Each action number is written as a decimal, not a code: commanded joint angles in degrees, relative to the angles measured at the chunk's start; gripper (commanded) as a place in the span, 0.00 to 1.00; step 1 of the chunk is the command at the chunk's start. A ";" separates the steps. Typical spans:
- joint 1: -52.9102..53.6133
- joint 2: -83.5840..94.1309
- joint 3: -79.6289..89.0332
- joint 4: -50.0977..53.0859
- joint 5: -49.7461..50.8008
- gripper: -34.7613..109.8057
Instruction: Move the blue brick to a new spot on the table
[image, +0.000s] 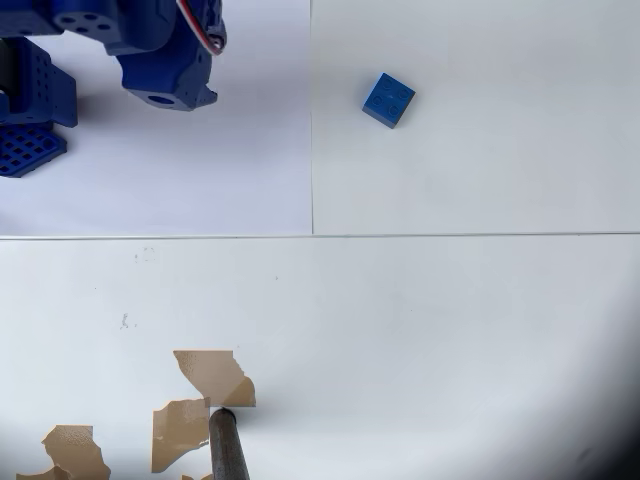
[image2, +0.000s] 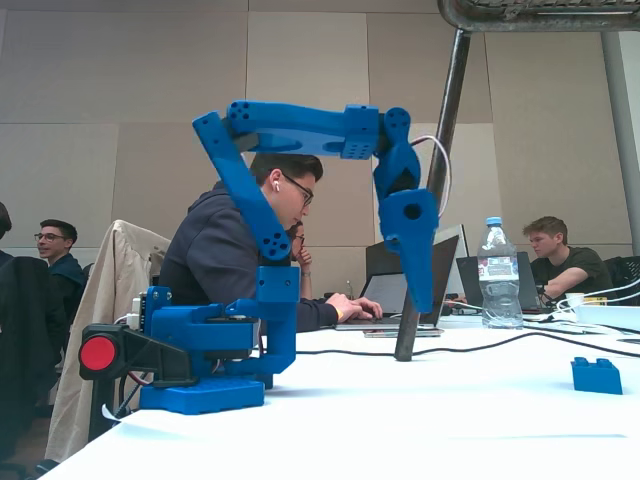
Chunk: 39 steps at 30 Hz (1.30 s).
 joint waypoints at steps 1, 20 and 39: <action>1.23 25.22 13.97 -1.14 -2.64 0.30; 6.42 58.80 42.10 1.58 -11.43 0.24; 8.79 60.73 51.24 -3.60 -15.29 0.24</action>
